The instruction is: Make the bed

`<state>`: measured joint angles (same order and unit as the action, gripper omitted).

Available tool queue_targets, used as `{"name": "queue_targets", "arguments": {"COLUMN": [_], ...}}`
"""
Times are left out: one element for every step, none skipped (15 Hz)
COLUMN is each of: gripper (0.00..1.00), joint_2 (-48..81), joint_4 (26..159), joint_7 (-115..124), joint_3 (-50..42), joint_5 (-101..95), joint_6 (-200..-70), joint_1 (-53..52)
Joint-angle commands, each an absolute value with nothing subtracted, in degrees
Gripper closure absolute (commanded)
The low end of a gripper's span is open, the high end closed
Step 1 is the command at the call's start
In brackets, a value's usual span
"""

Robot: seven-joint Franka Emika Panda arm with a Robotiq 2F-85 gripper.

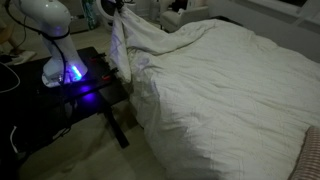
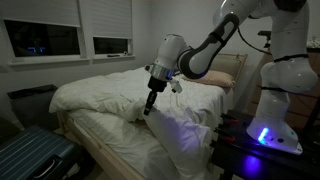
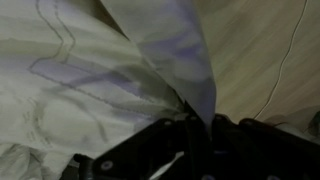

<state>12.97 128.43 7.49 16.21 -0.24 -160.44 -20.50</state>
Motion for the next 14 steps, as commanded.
{"name": "queue_targets", "arguments": {"gripper": [0.99, 0.99, 0.99, 0.99, 0.99, 0.99, 0.99, 0.99, 0.99, 0.99, 0.99, 0.99, 0.99, 0.99], "joint_2": [19.00, 20.30, 21.52, 22.77, 23.99, 24.94, 25.79, 26.38, 26.82, 27.22, 27.68, 28.18, 28.59, 28.92], "joint_4": [118.57, 116.80, 115.18, 113.53, 111.92, 110.48, 109.21, 108.23, 107.53, 106.94, 106.26, 105.54, 104.93, 104.35], "joint_7": [11.10, 10.97, 10.56, 10.32, 9.97, 9.62, 9.27, 8.45, 8.00, 7.47, 7.10, 6.77, 6.38, 6.35], "joint_3": [16.05, 16.35, 16.68, 17.06, 17.57, 18.06, 18.71, 19.76, 20.37, 21.08, 21.72, 22.20, 22.36, 22.41], "joint_5": [-3.84, -3.79, -3.55, -3.21, -2.82, -2.49, -2.25, -1.69, -1.68, -1.73, -1.62, -1.65, -1.92, -2.10], "joint_6": [-160.17, -160.09, -160.07, -159.91, -159.74, -159.43, -159.33, -159.04, -159.12, -159.25, -159.14, -158.93, -158.86, -158.72], "joint_1": [-24.14, -24.87, -25.56, -26.46, -27.30, -28.01, -28.74, -29.06, -29.62, -30.10, -30.49, -30.92, -31.43, -32.00]}}
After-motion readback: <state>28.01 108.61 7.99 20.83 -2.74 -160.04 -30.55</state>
